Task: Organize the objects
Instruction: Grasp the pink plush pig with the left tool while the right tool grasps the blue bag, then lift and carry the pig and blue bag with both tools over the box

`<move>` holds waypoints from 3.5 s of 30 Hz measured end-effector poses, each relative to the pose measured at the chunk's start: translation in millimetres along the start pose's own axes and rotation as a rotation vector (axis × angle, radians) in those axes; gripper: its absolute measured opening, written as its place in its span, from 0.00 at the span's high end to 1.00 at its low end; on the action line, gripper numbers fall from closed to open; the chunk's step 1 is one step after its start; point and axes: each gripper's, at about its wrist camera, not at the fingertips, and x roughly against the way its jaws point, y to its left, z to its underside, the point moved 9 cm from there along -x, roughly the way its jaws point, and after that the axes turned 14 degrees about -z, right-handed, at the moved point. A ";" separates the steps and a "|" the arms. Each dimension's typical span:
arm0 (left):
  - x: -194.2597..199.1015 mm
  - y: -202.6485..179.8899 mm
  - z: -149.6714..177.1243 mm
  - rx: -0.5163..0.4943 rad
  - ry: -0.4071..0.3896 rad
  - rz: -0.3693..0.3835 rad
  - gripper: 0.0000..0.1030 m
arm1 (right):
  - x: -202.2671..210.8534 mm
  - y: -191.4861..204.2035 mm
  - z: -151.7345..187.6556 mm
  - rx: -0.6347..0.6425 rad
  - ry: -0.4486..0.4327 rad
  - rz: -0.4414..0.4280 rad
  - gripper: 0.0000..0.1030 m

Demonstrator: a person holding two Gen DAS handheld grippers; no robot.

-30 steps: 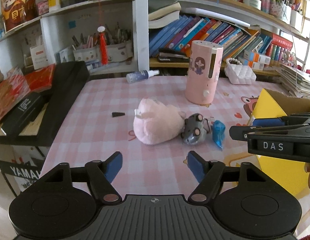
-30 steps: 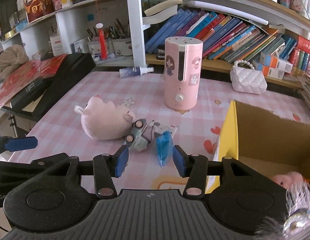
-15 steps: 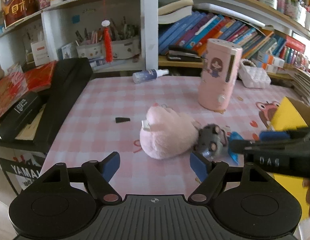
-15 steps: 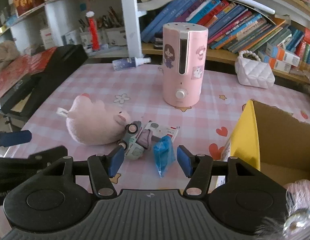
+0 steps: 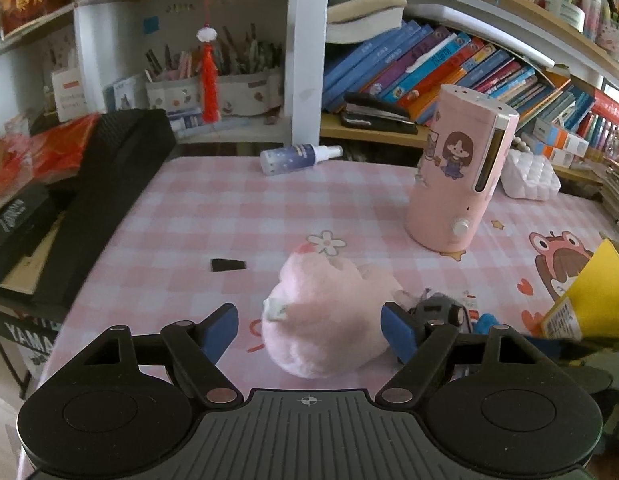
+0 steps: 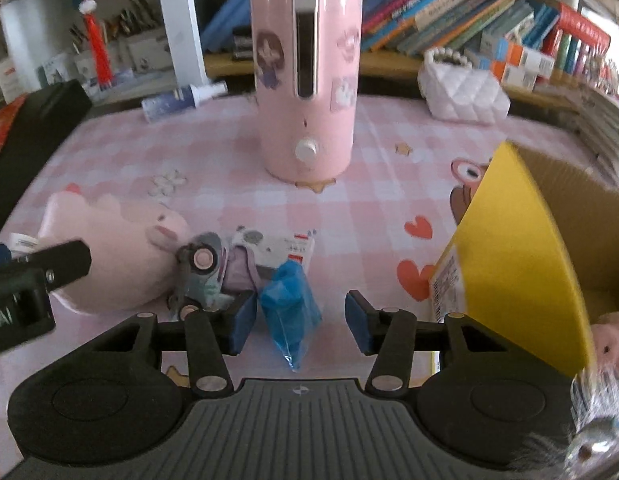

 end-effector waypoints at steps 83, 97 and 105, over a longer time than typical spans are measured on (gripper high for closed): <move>242.9 45.0 184.0 -0.079 -0.007 0.289 0.26 | 248.3 43.0 195.1 0.042 -0.181 -0.070 0.75; 263.9 -9.4 196.1 -0.218 -0.021 0.439 0.26 | 288.7 -0.9 235.6 -0.092 -0.202 0.069 0.75; 269.3 -47.9 197.9 -0.296 -0.023 0.509 0.26 | 308.3 -32.3 249.5 -0.166 -0.214 0.138 0.75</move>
